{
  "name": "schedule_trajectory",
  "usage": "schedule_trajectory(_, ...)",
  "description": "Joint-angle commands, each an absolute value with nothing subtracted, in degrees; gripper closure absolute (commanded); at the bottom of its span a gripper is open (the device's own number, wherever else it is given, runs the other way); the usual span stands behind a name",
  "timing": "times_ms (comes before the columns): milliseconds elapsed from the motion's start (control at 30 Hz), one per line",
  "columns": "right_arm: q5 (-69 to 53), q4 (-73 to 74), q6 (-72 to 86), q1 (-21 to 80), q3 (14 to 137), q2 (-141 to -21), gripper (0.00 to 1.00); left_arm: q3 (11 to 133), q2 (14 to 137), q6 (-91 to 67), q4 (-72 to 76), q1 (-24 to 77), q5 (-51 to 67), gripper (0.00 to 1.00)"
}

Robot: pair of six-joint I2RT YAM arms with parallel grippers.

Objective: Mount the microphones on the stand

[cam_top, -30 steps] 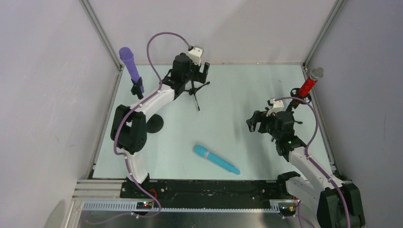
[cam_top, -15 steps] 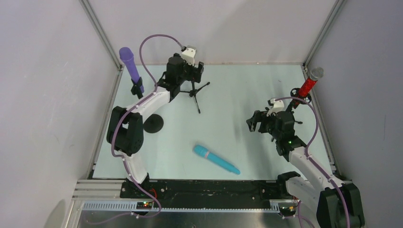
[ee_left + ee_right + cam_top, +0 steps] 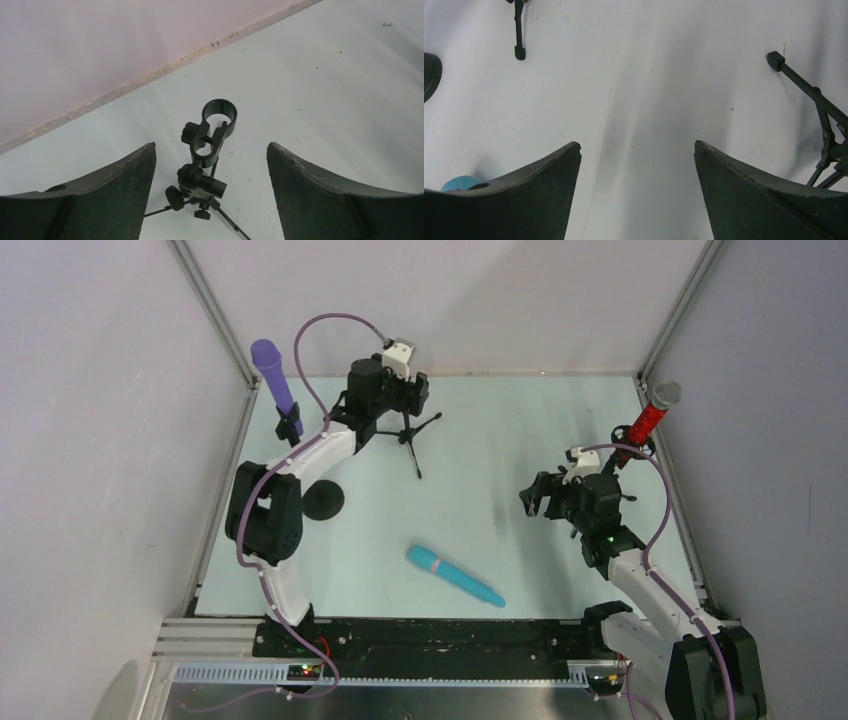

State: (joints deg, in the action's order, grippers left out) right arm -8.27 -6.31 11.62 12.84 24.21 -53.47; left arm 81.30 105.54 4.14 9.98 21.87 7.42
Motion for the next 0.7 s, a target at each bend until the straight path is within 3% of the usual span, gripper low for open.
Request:
schedule_trajectory(0, -8.5, -8.5, 11.9, 12.4, 24.2, -53.5, 0.12, 80.2, 106.6, 5.4, 11.5, 21.7, 10.5, 0.16)
schedule_trajectory(167, -8.5, -8.4, 11.9, 12.3, 24.1, -53.4, 0.12, 79.4, 107.2, 6.1, 10.4, 21.6, 10.5, 0.15)
schedule_trajectory(300, -8.5, -8.3, 12.0, 12.4, 24.2, -53.3, 0.12, 79.6, 107.5, 6.6, 10.0, 21.6, 10.4, 0.21)
schedule_trajectory(533, -8.5, -7.7, 12.1, 12.5, 24.2, -52.7, 0.12, 80.0, 106.8, 8.5, 9.9, 21.6, 13.4, 0.50)
schedule_trajectory(567, -8.5, -7.7, 12.2, 12.5, 24.2, -52.6, 0.12, 80.0, 106.5, 9.5, 9.9, 21.7, 15.3, 0.59)
schedule_trajectory(667, -8.7, -7.7, 12.2, 12.6, 24.2, -52.4, 0.12, 79.8, 105.2, 10.8, 9.9, 21.7, 19.6, 0.73)
